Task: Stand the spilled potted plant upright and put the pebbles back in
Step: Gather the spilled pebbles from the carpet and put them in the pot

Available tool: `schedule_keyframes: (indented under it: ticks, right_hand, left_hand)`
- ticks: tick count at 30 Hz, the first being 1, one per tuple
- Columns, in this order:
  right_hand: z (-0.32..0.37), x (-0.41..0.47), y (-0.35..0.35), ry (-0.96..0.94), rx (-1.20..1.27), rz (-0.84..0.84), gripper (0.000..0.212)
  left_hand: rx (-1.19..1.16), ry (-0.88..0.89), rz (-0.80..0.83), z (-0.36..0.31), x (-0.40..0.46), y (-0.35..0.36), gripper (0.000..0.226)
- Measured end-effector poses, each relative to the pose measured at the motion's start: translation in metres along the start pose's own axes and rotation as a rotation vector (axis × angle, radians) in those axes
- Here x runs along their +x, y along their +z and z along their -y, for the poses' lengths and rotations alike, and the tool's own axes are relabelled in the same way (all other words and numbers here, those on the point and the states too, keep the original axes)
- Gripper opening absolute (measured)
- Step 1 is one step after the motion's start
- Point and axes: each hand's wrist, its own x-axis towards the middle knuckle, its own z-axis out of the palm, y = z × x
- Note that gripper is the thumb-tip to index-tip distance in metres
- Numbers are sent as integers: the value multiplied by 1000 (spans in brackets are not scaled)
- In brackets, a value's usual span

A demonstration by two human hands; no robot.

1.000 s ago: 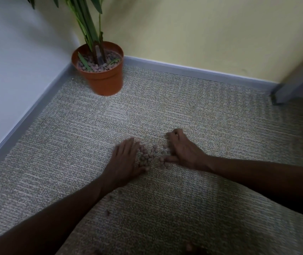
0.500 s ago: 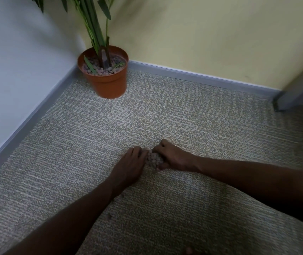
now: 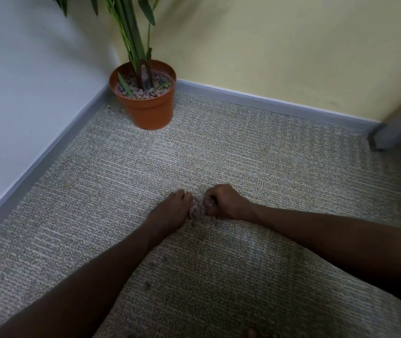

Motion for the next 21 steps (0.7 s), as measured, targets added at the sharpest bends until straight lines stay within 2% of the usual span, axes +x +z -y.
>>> schedule_keyframes:
  ticks: [3,6,11,16,21]
  right_hand:
    - [2,4,-7,81,94,36,11]
    - [2,8,-9,167,200,61,10]
    - [4,13,-10,261,436,82,16]
    - [5,15,-9,296,487,90,8]
    - [10,16,-10,330,599,101,3]
  left_hand:
    - [-52,-29,-8,3,3,-3,23]
    - [-81,-22,-73,5,1,-3,33]
    - [120,14,-222,9,-14,-2,28]
    - [175,36,-180,11,-21,6,41]
    - [184,137,-184,6,-18,6,39]
